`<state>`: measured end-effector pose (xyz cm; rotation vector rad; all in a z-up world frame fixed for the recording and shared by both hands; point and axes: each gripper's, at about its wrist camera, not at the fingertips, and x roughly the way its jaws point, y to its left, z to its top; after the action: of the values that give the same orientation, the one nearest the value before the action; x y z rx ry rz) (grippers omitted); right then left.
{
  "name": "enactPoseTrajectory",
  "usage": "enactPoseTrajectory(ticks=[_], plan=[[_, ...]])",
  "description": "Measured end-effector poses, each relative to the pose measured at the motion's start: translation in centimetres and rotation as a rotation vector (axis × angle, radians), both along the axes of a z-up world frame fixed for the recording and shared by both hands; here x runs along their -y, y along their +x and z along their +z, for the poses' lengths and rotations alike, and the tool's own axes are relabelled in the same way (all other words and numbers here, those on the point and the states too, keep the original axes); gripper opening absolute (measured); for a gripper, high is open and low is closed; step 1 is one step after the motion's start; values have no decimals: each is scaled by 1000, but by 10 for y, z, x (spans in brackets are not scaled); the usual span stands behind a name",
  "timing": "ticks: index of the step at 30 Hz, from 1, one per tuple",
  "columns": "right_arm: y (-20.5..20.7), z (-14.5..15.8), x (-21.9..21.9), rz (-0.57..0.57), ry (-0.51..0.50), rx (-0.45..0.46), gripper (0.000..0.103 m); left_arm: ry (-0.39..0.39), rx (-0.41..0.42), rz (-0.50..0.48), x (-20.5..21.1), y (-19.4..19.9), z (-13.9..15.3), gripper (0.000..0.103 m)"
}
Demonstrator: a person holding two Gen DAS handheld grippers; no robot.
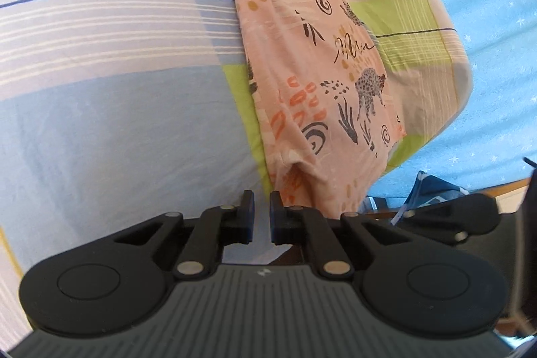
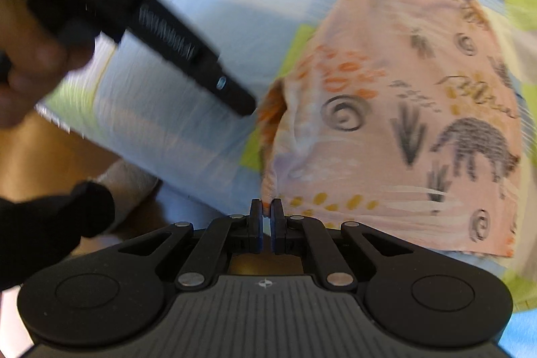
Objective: Fold clothes
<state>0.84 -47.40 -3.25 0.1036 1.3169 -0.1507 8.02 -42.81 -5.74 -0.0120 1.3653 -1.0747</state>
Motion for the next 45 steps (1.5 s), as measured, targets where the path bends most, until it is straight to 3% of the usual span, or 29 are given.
enactPoseTrajectory(ticks=[3,5,10,13,18,19,20,21,24,27,30,32,36,39,45], plan=[[-2,-6,-10,28,9,-29,7,29,93,-71,-4,-11,8,7],[-10,-2,-10,5,22,-17,21,44,195,-160,-6,-24,16,11],[-30,8,-15,-14,-55,51,24,15,501,-451,-9,-62,26,18],[-29,7,-18,8,-108,124,24,9,602,-544,-11,-76,27,18],[-22,2,-14,-15,-98,185,27,-55,623,-532,-12,-76,29,26],[-25,3,-12,-33,-93,196,23,-71,619,-527,-11,-73,27,26],[-27,5,-10,-51,-88,206,9,-86,619,-518,-10,-69,25,26],[-29,7,-8,-68,-88,219,3,-104,623,-503,-10,-64,25,26],[-43,17,-8,-87,-139,277,0,-177,649,-488,-10,-52,24,26],[-47,16,-13,-67,-270,311,0,-238,759,-557,-12,-54,20,26],[-47,16,-29,-32,-502,357,0,-296,875,-628,-15,-59,15,29],[-46,17,-40,-8,-543,391,1,-333,915,-647,-19,-60,13,30],[-34,-4,-60,138,-469,330,0,-374,991,-662,-27,-63,11,33],[-28,-15,-68,165,-507,294,2,-382,1035,-659,-38,-68,15,34],[-25,-18,-78,152,-525,191,23,-320,1104,-656,-64,-83,37,38]])
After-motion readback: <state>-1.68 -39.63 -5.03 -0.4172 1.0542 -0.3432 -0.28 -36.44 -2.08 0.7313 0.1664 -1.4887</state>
